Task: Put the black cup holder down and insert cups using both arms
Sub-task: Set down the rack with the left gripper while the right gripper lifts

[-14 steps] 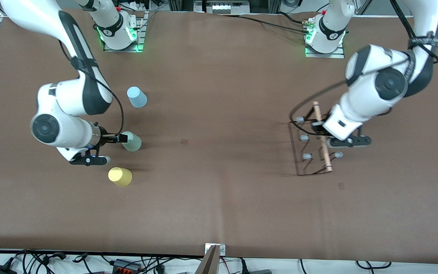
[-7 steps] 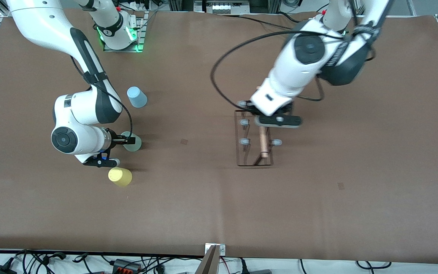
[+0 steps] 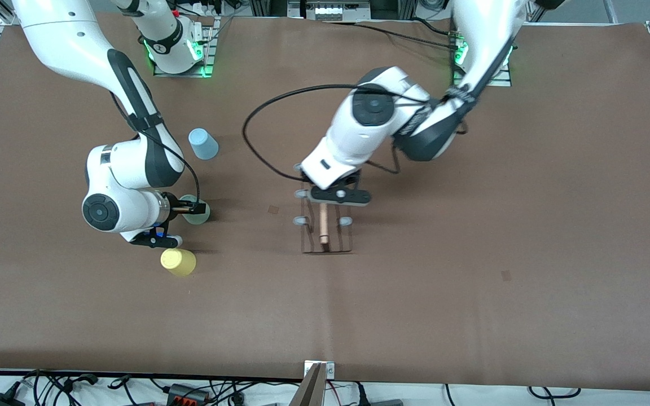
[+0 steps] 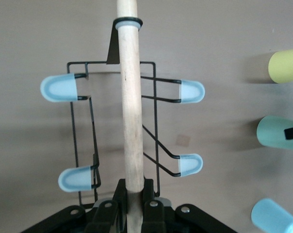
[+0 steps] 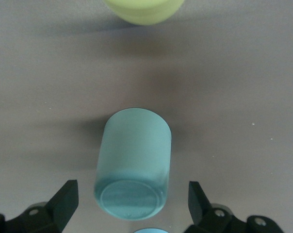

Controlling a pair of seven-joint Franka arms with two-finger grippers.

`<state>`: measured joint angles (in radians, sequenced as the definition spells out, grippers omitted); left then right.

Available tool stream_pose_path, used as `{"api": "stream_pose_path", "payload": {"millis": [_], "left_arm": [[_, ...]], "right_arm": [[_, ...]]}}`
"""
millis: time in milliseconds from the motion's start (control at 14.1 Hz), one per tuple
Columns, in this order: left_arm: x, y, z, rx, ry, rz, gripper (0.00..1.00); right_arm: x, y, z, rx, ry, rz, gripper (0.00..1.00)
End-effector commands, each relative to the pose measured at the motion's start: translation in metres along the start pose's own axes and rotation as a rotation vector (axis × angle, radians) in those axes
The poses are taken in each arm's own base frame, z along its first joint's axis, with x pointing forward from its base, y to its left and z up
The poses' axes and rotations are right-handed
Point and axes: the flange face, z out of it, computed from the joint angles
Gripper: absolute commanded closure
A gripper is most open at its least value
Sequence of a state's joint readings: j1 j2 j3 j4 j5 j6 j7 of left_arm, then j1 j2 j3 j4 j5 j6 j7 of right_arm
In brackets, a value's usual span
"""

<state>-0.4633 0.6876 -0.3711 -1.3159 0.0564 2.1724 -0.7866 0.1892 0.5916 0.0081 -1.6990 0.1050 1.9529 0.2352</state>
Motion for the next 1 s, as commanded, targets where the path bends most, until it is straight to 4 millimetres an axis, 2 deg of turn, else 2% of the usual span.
{"api": "stream_pose_path", "payload": {"millis": [0, 71, 213, 356, 427, 498, 640, 711, 783, 925], "left_arm": [[-0.002, 0.024, 0.022, -0.037, 0.048, -0.041, 1.00], [-0.005, 0.026, 0.029, -0.042, 0.047, -0.043, 1.00], [-0.009, 0.029, 0.032, -0.041, 0.042, -0.039, 1.00], [-0.016, 0.033, 0.041, -0.033, 0.032, -0.031, 1.00], [-0.015, 0.031, 0.047, -0.021, 0.035, -0.035, 0.99], [-0.014, 0.029, 0.056, -0.003, 0.047, -0.029, 0.94], [-0.016, 0.031, 0.060, 0.020, 0.081, -0.012, 0.88], [-0.013, 0.030, 0.054, 0.021, 0.094, -0.013, 0.81], [-0.010, 0.030, 0.043, 0.018, 0.103, -0.016, 0.81], [-0.004, 0.030, -0.001, 0.012, 0.124, -0.025, 0.75]], "right_arm": [[0.002, 0.000, 0.007, 0.008, -0.011, 0.019, 0.00], [0.002, 0.000, 0.007, 0.008, -0.013, 0.019, 0.01], [0.001, 0.000, 0.008, 0.006, -0.021, 0.019, 0.40], [0.000, -0.004, 0.000, 0.007, -0.011, 0.013, 0.68], [0.000, -0.004, -0.006, 0.008, -0.002, 0.009, 0.75], [0.002, -0.004, -0.014, 0.015, 0.014, 0.004, 0.75], [0.002, -0.010, -0.051, 0.025, 0.044, -0.014, 0.75], [0.001, -0.015, -0.078, 0.026, 0.043, -0.023, 0.76], [-0.002, -0.019, -0.104, 0.026, 0.031, -0.031, 0.76], [-0.014, -0.034, -0.132, 0.065, -0.013, -0.049, 0.76]]}}
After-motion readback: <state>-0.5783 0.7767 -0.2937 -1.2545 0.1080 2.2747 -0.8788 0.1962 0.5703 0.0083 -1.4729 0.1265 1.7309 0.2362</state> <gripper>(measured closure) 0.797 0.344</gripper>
